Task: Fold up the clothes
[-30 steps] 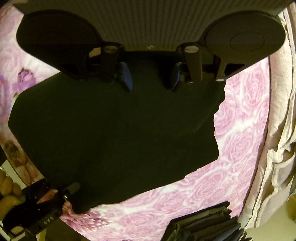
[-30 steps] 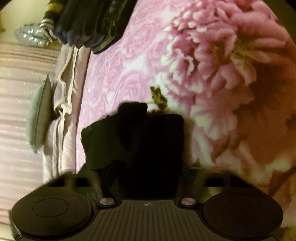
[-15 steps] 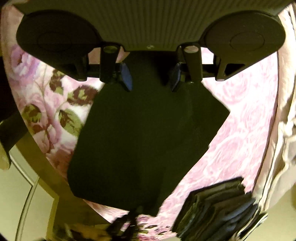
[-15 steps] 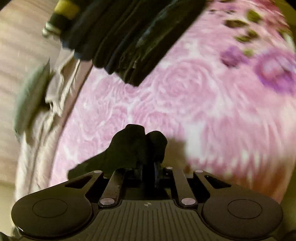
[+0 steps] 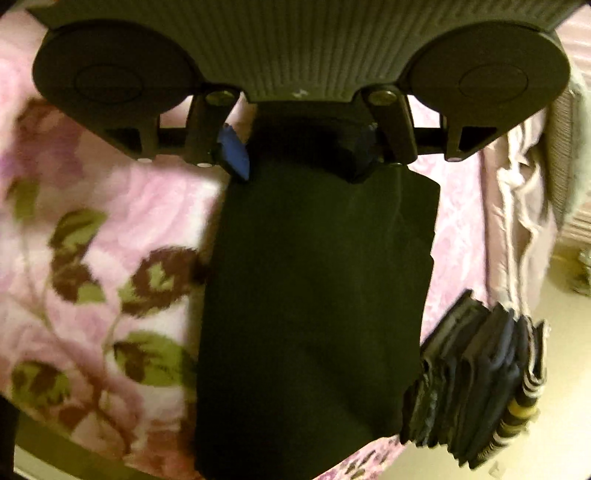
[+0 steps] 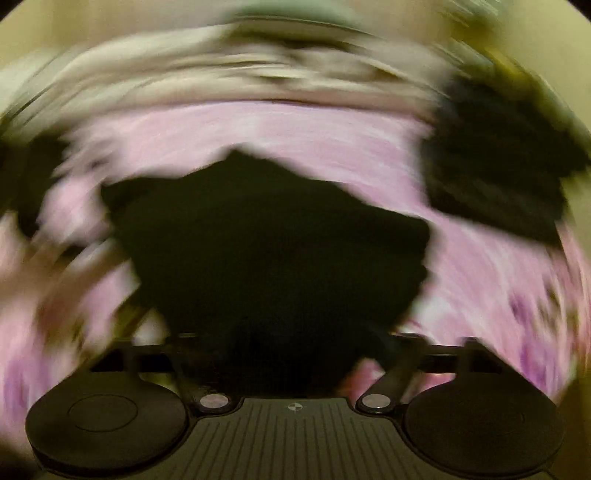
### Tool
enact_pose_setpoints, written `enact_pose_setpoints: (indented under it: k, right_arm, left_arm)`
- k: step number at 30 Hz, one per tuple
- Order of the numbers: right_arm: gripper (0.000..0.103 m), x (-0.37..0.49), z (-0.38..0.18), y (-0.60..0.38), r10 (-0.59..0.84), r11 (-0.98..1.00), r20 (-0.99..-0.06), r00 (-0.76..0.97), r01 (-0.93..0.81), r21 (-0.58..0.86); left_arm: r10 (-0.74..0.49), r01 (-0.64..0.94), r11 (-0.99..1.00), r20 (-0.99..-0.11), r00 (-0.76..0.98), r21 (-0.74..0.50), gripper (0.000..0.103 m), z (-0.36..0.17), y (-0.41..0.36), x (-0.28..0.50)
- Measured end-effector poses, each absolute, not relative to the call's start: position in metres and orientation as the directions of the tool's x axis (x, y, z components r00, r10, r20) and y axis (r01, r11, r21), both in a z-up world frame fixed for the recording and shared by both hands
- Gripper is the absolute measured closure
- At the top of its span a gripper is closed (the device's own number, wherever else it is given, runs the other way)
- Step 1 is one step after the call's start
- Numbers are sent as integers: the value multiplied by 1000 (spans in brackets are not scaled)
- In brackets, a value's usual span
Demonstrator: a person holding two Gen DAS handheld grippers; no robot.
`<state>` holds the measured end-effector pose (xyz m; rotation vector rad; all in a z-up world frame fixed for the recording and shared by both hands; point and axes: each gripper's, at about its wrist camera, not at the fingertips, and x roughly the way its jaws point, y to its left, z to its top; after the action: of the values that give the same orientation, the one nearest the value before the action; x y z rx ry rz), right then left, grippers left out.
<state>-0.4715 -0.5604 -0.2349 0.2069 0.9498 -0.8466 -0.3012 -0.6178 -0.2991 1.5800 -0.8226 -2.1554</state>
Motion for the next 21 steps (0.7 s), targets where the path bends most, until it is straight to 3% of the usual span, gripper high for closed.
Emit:
enact_pose_setpoints:
  k: [3,9,16,21]
  right_arm:
    - [16,-445,-273,-522,-564,763,-776,280,535,-362]
    - [16,-425,-340,-511,-702,695,-702,122,335,-637]
    - [26,-423,-349,-516,-732,673,-680,44,201,-712]
    - [26,-428,-358,-517,-755,654,-655,42,121,-747]
  left_arm:
    - [-623,-50,-740,-712,-325,670,44,-316,-612,-296]
    - [-669,25,-720,-683,-293,694,50,-322,-607,-297]
    - [-697,35,-699,-670,-255,714,50,-322,-598,-305]
    - [-729,77,-672,-640,-245,736,44,-328,-594,-307]
